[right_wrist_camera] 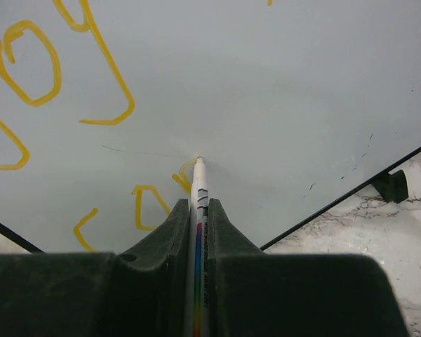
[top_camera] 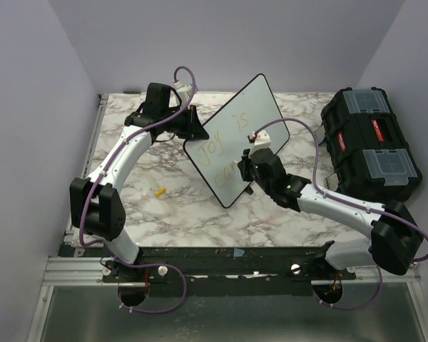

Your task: Write a sentence on the whiteboard

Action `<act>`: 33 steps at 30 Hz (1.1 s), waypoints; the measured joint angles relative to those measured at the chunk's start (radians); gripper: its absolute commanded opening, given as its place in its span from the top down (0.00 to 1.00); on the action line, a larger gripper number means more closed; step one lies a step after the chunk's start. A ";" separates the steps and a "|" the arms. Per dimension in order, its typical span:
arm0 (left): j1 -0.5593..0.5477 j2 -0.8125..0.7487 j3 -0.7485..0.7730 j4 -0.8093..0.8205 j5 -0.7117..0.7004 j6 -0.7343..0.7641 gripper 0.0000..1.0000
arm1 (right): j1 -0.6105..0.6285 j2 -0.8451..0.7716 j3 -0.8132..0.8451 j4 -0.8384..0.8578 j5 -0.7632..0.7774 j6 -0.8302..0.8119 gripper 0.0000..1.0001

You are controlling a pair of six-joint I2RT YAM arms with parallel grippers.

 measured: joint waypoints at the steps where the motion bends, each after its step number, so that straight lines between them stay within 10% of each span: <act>1: 0.000 0.000 0.000 0.000 0.000 0.000 1.00 | 0.000 0.001 0.000 0.000 0.000 0.000 0.99; 33: 0.000 0.000 0.000 0.000 -0.002 0.000 1.00 | -0.013 -0.023 -0.082 0.012 0.000 0.058 0.99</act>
